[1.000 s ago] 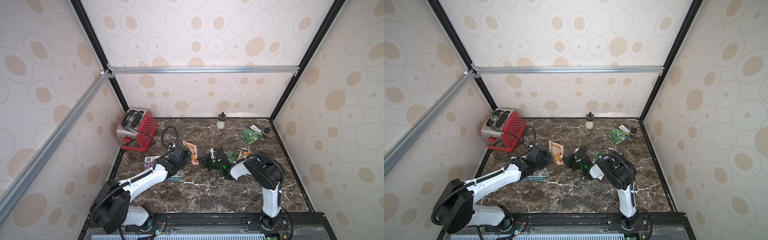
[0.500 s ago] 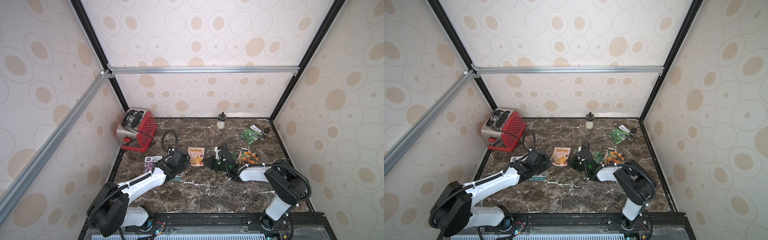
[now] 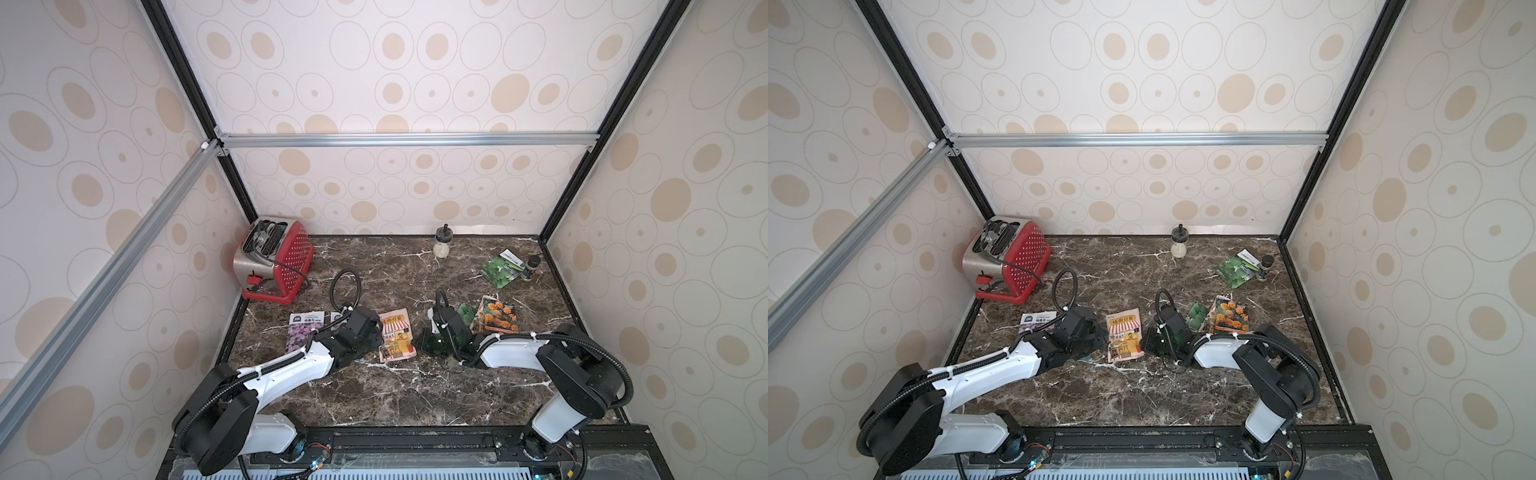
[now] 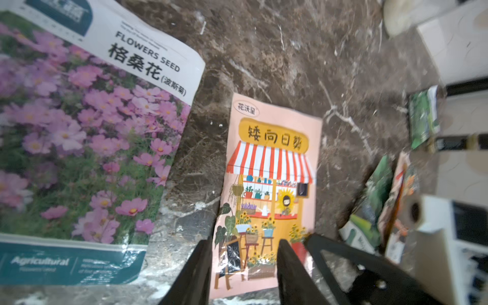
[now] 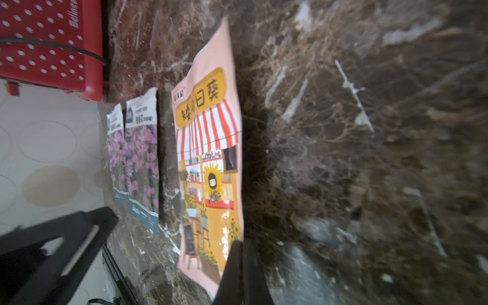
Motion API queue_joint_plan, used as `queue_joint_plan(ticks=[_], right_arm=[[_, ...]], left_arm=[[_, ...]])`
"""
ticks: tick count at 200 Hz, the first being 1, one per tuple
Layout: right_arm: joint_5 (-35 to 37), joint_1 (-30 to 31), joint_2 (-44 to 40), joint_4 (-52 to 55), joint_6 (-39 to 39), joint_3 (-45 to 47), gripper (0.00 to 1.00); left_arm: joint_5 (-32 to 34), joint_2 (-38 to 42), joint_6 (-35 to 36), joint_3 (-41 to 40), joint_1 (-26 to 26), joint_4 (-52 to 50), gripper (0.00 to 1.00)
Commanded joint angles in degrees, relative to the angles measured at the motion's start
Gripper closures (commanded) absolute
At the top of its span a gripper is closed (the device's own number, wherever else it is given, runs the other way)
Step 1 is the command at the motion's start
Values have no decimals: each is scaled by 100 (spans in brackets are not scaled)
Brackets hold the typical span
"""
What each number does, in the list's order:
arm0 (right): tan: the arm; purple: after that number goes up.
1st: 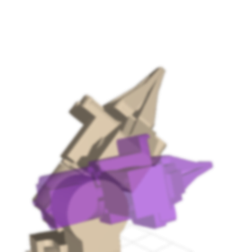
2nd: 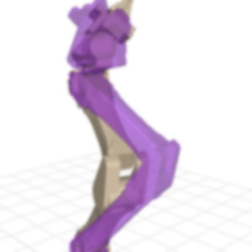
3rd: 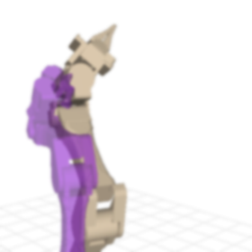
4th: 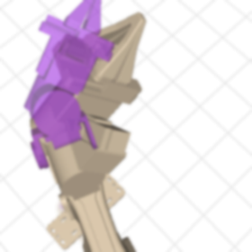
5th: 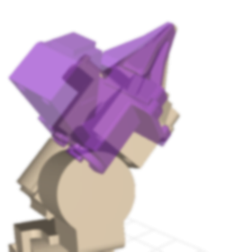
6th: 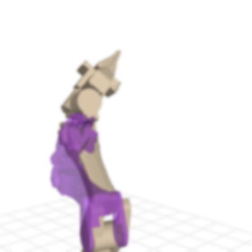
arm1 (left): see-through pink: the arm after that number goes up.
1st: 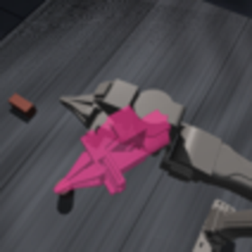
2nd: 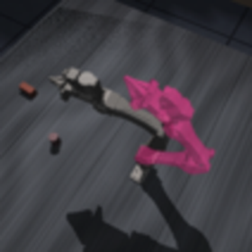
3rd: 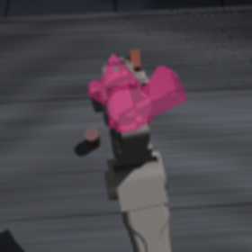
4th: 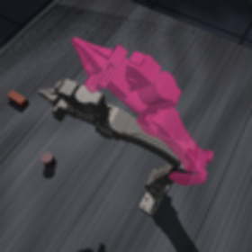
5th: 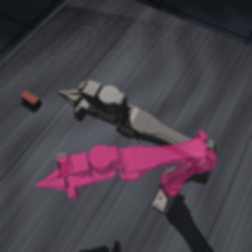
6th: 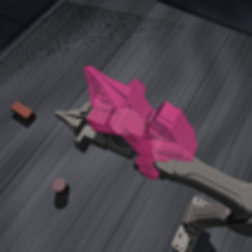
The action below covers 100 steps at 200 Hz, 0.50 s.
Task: Arrange the seed packets in a row
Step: Place the seed packet at the center of the board.
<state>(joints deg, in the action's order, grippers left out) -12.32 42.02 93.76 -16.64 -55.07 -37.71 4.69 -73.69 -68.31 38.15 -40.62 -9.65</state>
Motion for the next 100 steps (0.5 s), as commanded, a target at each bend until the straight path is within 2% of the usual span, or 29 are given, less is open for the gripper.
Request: queue_joint_plan(ticks=[1,27,100], right_arm=[[-58,52,-59,609,469,-184,100],[-78,47,-32,717,585,-285,100],[449,221,-27,395,74,-254,100]], left_arm=[[361,372,177,104,-16,-430,44],[470,404,216,158,-22,-600,37],[792,421,185,282,-1,-810,36]])
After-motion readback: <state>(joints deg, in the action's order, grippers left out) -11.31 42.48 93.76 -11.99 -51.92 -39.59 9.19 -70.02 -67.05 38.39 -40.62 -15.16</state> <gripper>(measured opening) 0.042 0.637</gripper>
